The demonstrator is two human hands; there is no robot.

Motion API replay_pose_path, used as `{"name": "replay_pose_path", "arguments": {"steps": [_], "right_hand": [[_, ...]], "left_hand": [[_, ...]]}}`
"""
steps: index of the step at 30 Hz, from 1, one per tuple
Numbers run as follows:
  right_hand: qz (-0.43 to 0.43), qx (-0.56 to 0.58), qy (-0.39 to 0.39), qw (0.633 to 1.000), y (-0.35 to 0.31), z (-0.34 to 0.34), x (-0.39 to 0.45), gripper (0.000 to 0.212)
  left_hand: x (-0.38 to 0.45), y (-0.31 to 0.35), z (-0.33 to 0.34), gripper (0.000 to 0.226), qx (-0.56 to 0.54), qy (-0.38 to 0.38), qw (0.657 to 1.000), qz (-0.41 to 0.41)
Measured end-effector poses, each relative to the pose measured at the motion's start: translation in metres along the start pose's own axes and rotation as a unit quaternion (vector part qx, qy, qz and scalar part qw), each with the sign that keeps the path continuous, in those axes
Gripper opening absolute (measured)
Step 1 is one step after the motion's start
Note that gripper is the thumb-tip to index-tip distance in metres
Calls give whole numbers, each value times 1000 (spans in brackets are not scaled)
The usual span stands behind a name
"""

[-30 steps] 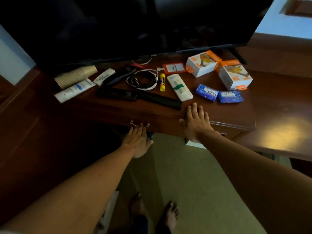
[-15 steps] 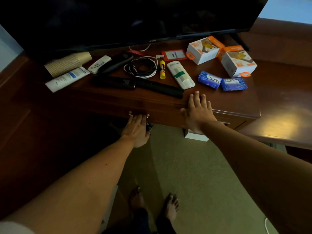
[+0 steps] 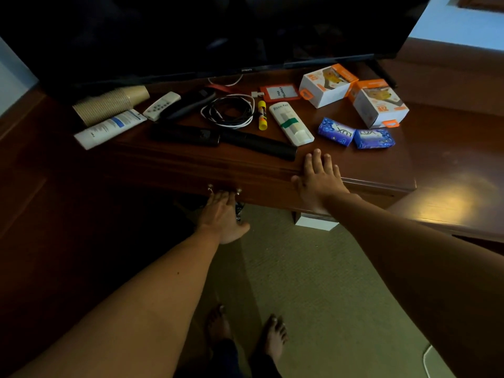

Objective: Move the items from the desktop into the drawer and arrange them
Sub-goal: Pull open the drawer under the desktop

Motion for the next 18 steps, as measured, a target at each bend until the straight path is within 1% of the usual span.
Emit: {"name": "replay_pose_path", "arguments": {"steps": [18], "right_hand": [[10, 0, 7, 1000, -1, -1, -2, 74]], "left_hand": [[-73, -5, 18, 99, 9, -47, 999, -1]]}}
Point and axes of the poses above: each hand's wrist, its own x-axis towards the middle knuckle, its own z-axis out of the palm, y = z × x, the point moved 4 cm from there along x, towards the middle knuckle, and after that the axes turned 6 degrees about -x, right-handed, at the moved point
